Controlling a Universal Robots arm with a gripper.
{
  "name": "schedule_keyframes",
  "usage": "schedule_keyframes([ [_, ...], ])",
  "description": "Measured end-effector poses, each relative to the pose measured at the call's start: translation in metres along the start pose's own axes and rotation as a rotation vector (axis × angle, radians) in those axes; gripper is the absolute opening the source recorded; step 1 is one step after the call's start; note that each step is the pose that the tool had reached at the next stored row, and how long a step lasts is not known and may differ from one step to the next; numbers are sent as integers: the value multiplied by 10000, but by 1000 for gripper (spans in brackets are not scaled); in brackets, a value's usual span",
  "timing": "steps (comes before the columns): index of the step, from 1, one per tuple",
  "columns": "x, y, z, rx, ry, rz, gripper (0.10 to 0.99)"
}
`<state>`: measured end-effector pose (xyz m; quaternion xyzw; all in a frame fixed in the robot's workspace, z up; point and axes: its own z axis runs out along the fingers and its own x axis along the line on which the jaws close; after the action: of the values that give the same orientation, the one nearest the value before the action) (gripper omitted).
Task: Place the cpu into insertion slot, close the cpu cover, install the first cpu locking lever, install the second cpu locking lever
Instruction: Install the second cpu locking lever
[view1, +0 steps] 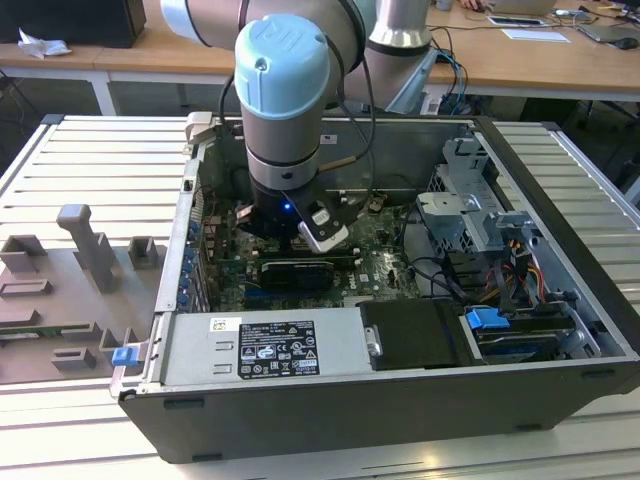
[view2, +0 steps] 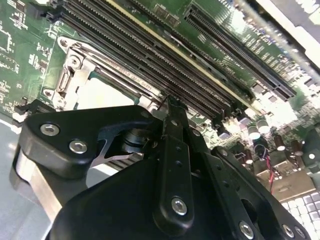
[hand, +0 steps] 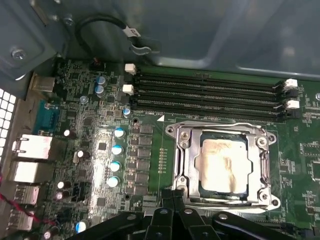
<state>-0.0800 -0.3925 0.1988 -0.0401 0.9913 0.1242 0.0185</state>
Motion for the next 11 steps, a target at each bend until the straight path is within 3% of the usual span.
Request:
schedule_keyframes([
  [3, 10, -5, 20, -169, -12, 5, 106],
  [5, 16, -5, 22, -223, -15, 4, 106],
  [11, 13, 15, -59, -225, -15, 6, 106],
])
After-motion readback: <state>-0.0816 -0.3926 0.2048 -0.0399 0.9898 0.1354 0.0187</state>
